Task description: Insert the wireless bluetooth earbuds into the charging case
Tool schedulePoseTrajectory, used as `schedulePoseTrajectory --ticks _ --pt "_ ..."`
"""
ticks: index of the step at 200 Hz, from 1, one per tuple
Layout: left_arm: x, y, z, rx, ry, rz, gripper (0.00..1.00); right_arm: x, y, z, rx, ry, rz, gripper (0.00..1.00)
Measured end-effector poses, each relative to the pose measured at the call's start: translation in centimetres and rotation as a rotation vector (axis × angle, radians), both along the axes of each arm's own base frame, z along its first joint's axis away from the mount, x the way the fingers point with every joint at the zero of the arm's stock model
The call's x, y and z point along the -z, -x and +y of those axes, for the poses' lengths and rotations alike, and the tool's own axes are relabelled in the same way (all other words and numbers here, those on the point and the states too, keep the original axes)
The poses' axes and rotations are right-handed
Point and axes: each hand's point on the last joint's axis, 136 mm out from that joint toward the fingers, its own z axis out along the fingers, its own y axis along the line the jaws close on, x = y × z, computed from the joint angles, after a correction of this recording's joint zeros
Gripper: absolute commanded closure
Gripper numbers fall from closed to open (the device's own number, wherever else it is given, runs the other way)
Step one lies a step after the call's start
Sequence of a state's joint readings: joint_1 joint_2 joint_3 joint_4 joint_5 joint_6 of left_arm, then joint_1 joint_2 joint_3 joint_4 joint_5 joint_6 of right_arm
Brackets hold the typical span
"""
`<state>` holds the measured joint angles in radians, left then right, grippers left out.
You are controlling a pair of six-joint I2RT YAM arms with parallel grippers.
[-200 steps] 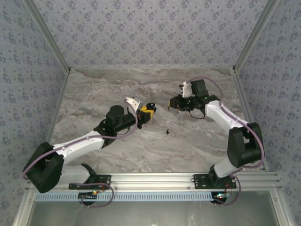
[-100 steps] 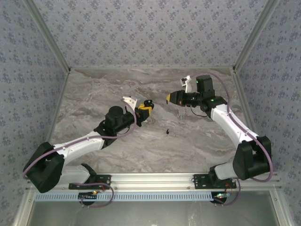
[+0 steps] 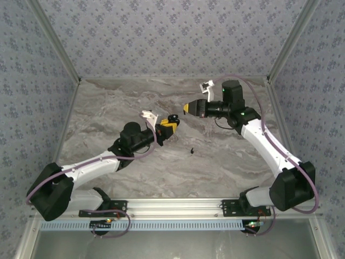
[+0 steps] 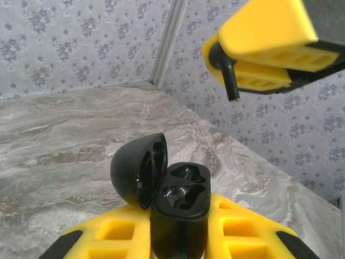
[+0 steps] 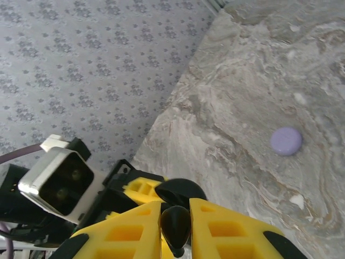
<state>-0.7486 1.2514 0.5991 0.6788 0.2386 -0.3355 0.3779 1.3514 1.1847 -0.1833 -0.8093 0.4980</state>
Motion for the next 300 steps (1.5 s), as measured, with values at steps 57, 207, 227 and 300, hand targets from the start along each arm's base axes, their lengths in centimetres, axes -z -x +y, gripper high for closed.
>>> schedulePoseTrajectory --ticks 57,207,227,300 --pt "-1.3 0.5 -0.4 0.037 0.056 -0.010 0.79 -1.5 1.4 1.8 -0.065 -0.014 -0.061 0.81" --pt "-3.8 0.7 -0.3 0.046 0.177 -0.002 0.79 -1.9 2.1 2.4 -0.093 -0.011 -0.099 0.81" --pt "-3.8 0.7 -0.4 0.049 0.179 0.002 0.79 -1.9 2.1 2.5 -0.097 -0.010 -0.103 0.81" --pt "-3.7 1.0 -0.5 0.065 0.182 0.009 0.79 -1.9 2.3 2.7 -0.106 -0.007 -0.110 0.81"
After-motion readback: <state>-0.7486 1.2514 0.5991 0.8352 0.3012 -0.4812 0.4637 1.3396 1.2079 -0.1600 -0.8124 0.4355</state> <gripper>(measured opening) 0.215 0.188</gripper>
